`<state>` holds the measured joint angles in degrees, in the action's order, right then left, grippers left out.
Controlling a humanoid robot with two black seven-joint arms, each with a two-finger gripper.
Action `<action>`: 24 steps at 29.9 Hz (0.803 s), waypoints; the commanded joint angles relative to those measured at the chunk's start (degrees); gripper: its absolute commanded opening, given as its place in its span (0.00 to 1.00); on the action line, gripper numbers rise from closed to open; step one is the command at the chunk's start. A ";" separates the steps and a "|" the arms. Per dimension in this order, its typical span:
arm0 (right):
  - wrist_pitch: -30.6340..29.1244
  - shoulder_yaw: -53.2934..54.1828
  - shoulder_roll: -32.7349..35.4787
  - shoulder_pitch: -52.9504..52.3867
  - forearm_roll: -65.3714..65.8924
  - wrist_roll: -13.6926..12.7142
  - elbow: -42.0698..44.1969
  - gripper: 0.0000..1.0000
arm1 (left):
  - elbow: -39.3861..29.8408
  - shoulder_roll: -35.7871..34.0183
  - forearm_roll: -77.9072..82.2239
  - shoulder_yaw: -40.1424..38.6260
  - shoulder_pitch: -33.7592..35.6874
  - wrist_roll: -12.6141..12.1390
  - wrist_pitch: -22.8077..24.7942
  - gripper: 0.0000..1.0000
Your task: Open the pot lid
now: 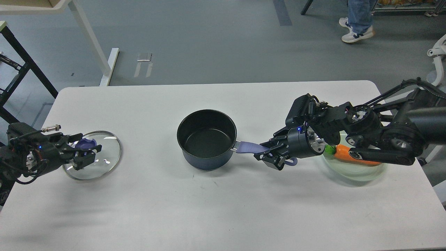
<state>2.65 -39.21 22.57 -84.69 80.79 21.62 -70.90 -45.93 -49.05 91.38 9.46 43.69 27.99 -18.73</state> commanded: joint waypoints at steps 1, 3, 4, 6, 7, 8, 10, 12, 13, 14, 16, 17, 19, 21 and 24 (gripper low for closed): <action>0.16 0.80 0.89 -0.04 -0.37 0.00 0.06 0.68 | -0.12 -0.25 -3.12 -0.50 0.69 0.01 0.09 0.95; 0.24 2.46 1.86 -0.04 -0.63 0.00 -0.03 0.77 | -0.12 -0.43 -6.98 -0.50 2.01 0.01 0.09 0.98; 0.25 3.52 2.38 -0.04 -0.81 0.00 0.06 0.80 | -0.12 -0.52 -9.27 -0.59 2.80 0.01 0.18 0.99; 0.25 5.98 3.96 0.05 -2.30 0.00 0.14 0.85 | -0.12 -0.69 -14.89 -0.59 4.56 0.01 0.44 0.99; 0.16 7.21 4.84 -0.04 -3.78 0.00 0.14 0.92 | -0.12 -0.69 -18.48 -0.59 5.61 0.01 0.53 0.99; 0.16 8.35 5.63 -0.04 -5.36 0.00 0.14 0.99 | -0.12 -0.60 -21.65 -0.59 6.66 0.01 0.62 0.99; 0.16 11.77 7.82 0.05 -8.62 0.00 0.32 0.99 | -0.12 -0.60 -28.07 -0.59 9.12 0.01 0.97 0.99; 0.07 16.68 11.07 0.74 -11.61 0.00 0.41 0.99 | -0.38 -0.34 -35.27 -0.76 11.50 0.01 2.28 0.99; 0.16 19.23 12.66 1.27 -12.58 0.00 0.49 0.99 | -0.47 -0.17 -38.61 -0.85 12.47 0.01 3.60 0.99; 0.07 22.65 14.15 2.15 -13.72 0.00 0.67 0.99 | -0.56 0.10 -42.73 -0.94 13.61 0.01 5.44 0.99; 0.07 29.42 16.26 4.43 -15.83 0.00 1.28 0.99 | -0.56 1.67 -51.60 -1.11 15.80 0.01 8.87 0.99; 0.07 32.67 17.14 5.83 -16.88 0.00 1.46 0.99 | -0.56 2.73 -56.00 -1.55 16.77 0.01 9.84 0.99; 0.07 38.83 18.90 8.73 -19.78 -0.09 1.90 0.99 | -0.47 4.57 -64.80 -3.04 17.57 0.01 11.08 0.99; 0.07 45.42 19.61 11.81 -23.82 -0.09 3.56 0.99 | -0.47 6.59 -72.71 -5.23 17.75 0.01 12.22 0.99; 0.25 52.81 19.61 14.81 -31.72 -0.44 5.15 0.99 | 0.14 9.84 -80.46 -8.57 17.75 0.01 16.16 0.99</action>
<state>2.73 6.60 41.96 -72.67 56.00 21.48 -67.10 -46.32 -42.10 18.46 3.86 61.32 27.99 -5.90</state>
